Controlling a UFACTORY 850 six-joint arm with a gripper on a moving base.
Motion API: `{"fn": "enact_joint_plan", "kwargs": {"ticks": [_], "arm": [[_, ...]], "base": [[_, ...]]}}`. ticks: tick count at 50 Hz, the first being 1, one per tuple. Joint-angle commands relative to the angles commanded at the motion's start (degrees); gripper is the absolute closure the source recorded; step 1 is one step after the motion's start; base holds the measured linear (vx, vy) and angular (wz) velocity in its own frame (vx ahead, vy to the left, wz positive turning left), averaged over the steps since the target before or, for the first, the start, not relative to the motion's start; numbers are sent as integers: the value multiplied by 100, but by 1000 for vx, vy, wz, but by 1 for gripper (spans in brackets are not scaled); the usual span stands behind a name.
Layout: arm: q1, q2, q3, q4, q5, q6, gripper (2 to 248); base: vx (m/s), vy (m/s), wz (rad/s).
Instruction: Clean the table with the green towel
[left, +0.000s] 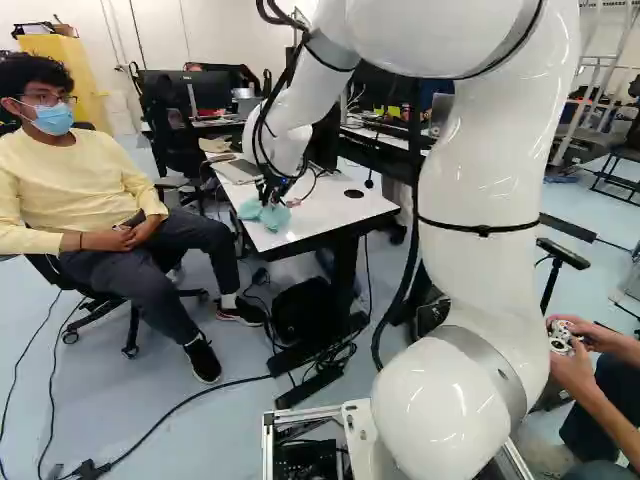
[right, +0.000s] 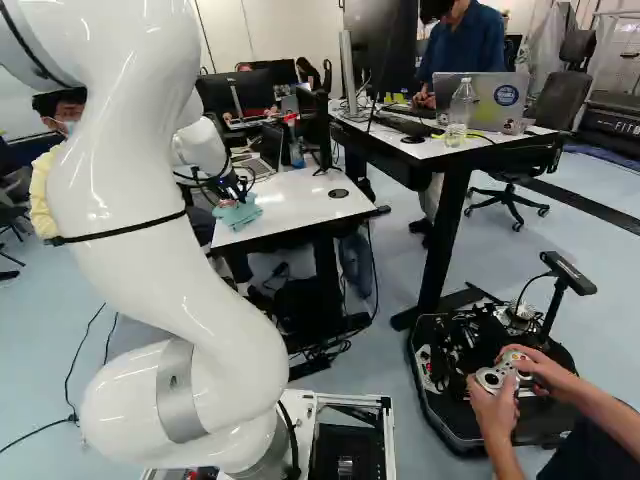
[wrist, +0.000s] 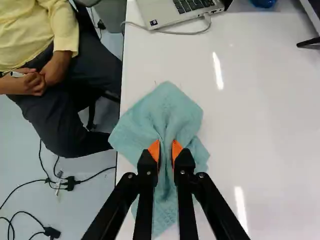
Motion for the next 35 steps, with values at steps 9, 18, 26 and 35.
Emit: {"fn": "enact_joint_plan", "kwargs": {"ticks": [9,18,26,35], "arm": [[0,-54,-12,0,0,0,199],[0,-59,-13,0,0,0,199],[0,-59,-13,0,0,0,199],[0,-59,-13,0,-34,0,199]], "base": [[0,0,0],[0,0,0],[0,0,0],[0,0,0]]}}
